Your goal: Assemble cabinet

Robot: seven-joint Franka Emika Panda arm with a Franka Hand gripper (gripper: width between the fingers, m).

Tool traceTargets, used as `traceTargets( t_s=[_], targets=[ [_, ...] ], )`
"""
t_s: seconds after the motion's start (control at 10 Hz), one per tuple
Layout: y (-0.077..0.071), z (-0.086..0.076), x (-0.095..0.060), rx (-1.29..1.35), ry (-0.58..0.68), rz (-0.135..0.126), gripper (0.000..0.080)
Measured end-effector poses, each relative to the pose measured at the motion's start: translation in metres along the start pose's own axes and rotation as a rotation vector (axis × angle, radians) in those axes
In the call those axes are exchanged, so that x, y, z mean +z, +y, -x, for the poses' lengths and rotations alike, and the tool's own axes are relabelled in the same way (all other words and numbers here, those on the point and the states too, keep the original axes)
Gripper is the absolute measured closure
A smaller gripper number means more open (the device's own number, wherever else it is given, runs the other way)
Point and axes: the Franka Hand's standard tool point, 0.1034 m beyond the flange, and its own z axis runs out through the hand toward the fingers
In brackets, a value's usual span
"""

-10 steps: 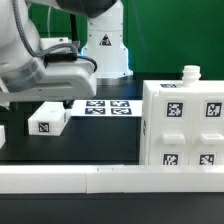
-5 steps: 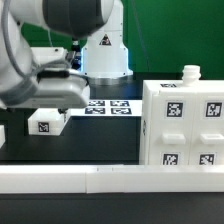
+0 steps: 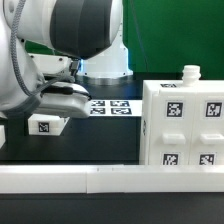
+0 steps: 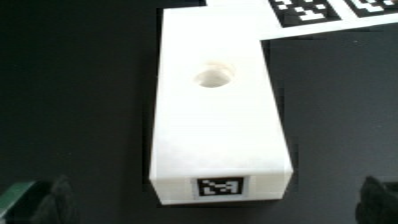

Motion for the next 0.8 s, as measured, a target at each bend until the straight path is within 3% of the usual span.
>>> traceTargets(
  t_s=[0.2, 0.3, 0.6, 0.8],
  targets=[
    [0.002, 0.0, 0.025, 0.048, -0.04, -0.011, 0.0004],
    [0.002, 0.0, 0.037, 0.082, -0.072, -0.029, 0.0004],
    [-0.005, -0.006, 0.056, 0.104, -0.047, -0.015, 0.0004],
    [-0.004, -0.006, 0.057, 0.109, -0.047, -0.017, 0.0015]
  ],
)
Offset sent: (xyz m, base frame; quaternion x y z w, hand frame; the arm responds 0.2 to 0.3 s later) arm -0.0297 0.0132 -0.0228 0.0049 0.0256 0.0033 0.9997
